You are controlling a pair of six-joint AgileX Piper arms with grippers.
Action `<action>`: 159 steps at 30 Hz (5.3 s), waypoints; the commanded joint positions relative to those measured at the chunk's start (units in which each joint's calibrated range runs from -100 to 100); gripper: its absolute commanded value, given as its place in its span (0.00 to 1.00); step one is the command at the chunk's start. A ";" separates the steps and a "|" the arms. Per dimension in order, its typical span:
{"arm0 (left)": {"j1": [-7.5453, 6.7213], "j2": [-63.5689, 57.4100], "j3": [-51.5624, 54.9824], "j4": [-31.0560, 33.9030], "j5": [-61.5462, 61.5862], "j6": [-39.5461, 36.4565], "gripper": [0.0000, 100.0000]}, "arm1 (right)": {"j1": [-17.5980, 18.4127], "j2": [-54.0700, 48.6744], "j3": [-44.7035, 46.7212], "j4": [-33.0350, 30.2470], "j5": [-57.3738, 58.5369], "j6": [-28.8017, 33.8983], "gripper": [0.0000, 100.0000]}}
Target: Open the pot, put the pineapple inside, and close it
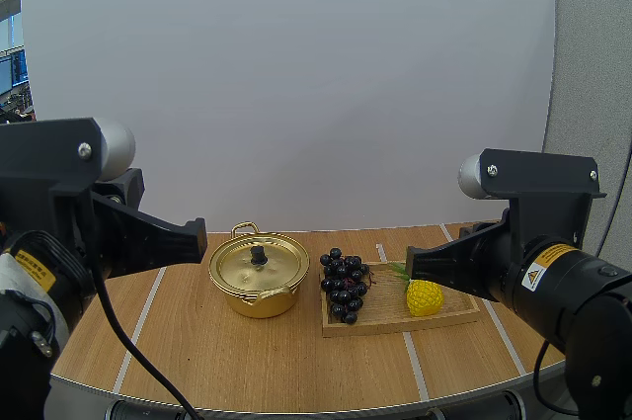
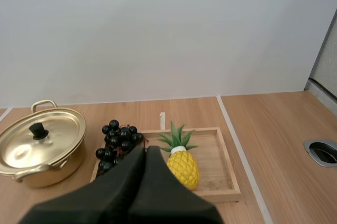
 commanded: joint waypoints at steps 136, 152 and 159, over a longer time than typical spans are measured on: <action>-5.66 68.44 -75.26 -6.89 -2.94 29.31 0.00 | -0.12 29.32 -1.27 -2.58 -7.27 -2.25 1.00; -5.66 67.79 -75.26 -6.89 -3.61 29.31 0.00 | -0.12 44.17 -1.33 -8.56 -16.13 3.38 1.00; -5.66 67.79 -75.26 -6.89 -3.61 29.31 0.00 | -0.20 55.44 -5.89 -8.56 -18.24 2.89 1.00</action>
